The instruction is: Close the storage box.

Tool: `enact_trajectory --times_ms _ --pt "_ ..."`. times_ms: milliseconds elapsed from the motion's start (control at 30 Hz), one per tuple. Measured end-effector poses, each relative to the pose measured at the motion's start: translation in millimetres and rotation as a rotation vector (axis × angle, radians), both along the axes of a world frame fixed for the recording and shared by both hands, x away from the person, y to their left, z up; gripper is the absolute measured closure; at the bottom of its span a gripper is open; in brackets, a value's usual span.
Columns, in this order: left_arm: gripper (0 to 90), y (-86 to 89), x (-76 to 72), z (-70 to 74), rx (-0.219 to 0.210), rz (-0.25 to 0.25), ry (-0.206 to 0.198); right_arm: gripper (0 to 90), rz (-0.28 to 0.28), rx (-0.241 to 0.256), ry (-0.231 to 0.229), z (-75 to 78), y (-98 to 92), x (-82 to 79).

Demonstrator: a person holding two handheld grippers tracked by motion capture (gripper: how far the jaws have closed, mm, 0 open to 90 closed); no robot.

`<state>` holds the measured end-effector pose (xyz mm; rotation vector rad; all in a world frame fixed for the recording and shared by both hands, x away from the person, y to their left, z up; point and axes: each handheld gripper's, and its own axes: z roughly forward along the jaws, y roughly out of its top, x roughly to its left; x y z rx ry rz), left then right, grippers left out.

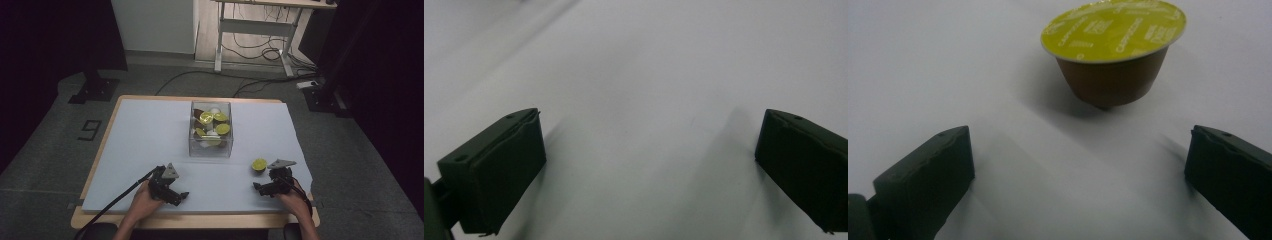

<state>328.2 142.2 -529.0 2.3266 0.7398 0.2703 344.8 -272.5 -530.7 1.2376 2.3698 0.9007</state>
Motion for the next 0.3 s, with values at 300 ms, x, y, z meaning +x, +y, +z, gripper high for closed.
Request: enact_trajectory --times_ms 300 --pt "0.0 -0.2 -0.3 -0.1 0.001 0.0 -0.001 0.0 -0.001 0.044 -0.063 -6.5 -3.9 -6.0"
